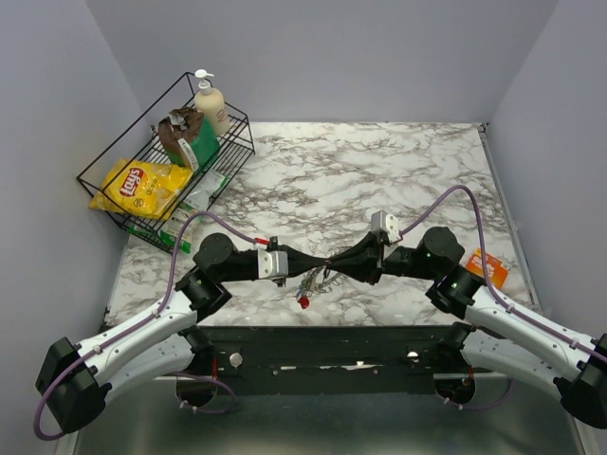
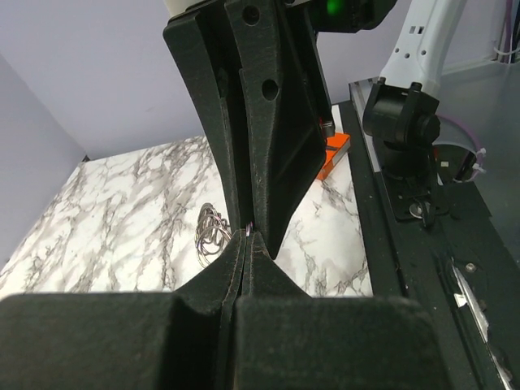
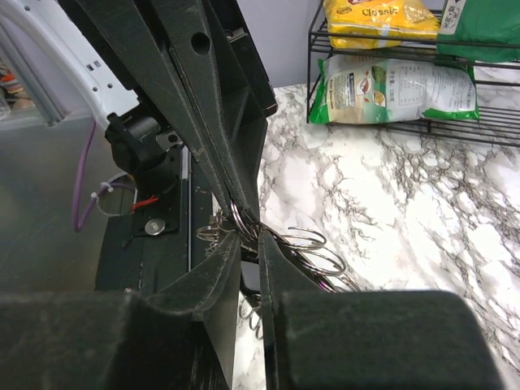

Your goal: Put the keys on the keyring

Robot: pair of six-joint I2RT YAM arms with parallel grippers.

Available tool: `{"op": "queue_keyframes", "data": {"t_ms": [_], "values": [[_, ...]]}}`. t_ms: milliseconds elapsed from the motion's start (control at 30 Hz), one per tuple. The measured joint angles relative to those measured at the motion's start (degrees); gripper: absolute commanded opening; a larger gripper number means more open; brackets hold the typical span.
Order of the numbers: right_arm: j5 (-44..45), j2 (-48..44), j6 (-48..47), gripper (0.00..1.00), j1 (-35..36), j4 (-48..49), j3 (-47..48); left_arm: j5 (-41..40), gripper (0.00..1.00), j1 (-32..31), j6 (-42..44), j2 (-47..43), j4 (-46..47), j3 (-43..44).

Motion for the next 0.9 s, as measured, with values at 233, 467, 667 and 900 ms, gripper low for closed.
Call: {"op": "queue_keyframes", "data": {"t_ms": [233, 467, 667, 900], "values": [[-0.1, 0.1, 0.6, 0.01, -0.1, 0.0, 0.0, 0.7, 0.0, 0.1, -0.5, 0.4, 1.0, 0.0], [-0.1, 0.2, 0.7, 0.01, -0.4, 0.0, 0.0, 1.0, 0.0, 0.2, -1.1, 1.1, 1.8, 0.0], [-0.1, 0.2, 0.7, 0.01, -0.4, 0.0, 0.0, 1.2, 0.0, 0.3, -1.4, 1.2, 2.0, 0.0], [0.3, -0.7, 0.8, 0.34, -0.3, -0.1, 0.0, 1.2, 0.0, 0.3, -1.2, 1.0, 2.3, 0.0]]}}
